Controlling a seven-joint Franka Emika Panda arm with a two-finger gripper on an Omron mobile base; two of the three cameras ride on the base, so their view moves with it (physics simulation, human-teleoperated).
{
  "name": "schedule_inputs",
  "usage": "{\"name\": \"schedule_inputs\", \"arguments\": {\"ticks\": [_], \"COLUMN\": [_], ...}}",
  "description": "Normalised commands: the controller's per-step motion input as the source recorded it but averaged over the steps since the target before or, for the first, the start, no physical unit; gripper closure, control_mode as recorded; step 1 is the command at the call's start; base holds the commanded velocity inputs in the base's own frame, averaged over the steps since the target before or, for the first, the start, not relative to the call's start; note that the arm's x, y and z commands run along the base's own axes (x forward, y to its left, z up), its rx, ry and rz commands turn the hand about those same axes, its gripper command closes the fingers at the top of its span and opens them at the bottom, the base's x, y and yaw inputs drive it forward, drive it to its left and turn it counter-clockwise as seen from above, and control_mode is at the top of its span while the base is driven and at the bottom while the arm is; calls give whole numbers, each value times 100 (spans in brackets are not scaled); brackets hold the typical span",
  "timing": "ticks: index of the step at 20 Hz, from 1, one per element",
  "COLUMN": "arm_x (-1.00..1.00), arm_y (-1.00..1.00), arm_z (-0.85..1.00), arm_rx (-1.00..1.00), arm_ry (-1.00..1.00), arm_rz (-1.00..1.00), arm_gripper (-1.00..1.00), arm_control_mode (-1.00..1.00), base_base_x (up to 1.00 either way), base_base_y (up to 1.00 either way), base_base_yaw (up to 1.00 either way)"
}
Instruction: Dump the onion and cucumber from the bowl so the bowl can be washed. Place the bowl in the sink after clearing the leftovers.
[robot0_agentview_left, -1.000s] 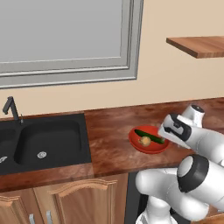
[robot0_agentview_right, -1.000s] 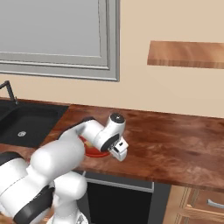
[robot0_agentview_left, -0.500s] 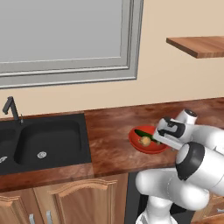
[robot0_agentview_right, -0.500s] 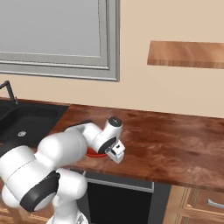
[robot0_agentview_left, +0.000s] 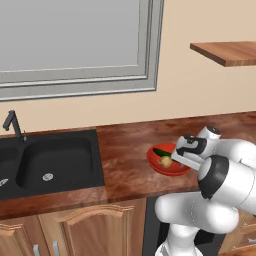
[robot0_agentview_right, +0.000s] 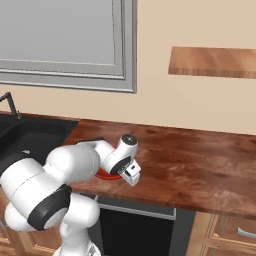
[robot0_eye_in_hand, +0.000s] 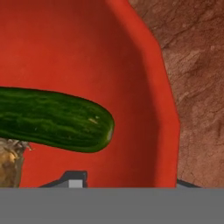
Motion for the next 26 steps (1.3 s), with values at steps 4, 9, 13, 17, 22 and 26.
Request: {"name": "schedule_inputs", "arguments": {"ticks": [4, 9, 13, 17, 22, 26], "arm_x": [0, 0, -4, -1, 0, 0], "arm_y": [0, 0, -1, -15, -42, -50], "arm_z": [0, 16, 43, 51, 62, 43], "arm_rx": [0, 0, 0, 0, 0, 0], "arm_ry": [-2, -14, -15, -8, 0, 4], "arm_rz": [0, -10, -12, -16, -19, -21], "arm_gripper": [100, 100, 100, 100, 100, 100], "arm_control_mode": [-100, -100, -100, -100, -100, -100], "base_base_x": [0, 0, 0, 0, 0, 0], "base_base_y": [0, 0, 0, 0, 0, 0], "base_base_yaw": [0, 0, 0, 0, 0, 0]}}
